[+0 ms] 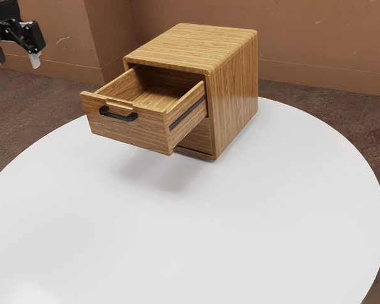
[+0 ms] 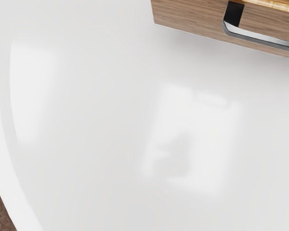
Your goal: Push the drawer handle with one arm to close the drawer
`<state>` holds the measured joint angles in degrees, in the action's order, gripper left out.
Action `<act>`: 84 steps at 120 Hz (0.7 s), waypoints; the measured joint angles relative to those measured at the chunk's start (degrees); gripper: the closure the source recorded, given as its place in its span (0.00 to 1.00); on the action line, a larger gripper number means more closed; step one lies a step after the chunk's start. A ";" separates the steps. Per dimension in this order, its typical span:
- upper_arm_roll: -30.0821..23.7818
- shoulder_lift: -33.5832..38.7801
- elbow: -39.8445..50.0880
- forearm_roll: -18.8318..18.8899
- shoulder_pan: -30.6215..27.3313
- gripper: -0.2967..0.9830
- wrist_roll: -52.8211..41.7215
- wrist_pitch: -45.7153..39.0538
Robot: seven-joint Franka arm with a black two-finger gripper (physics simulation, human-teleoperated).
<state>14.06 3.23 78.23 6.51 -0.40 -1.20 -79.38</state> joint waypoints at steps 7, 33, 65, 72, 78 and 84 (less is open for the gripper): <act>0.01 0.00 0.01 0.02 -0.07 0.25 -0.01 0.00; -0.11 6.78 -13.96 -1.93 0.51 0.24 -0.10 2.82; -3.99 26.61 14.47 -4.59 1.41 0.25 0.42 3.24; -6.65 38.30 31.79 -4.72 -0.44 0.25 0.76 1.26; -7.62 43.75 44.96 -4.88 -0.69 0.25 1.03 -0.10; -7.95 46.14 53.15 -5.00 -1.00 0.25 1.32 -1.07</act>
<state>6.12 49.36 131.38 1.51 -1.40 0.12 -80.45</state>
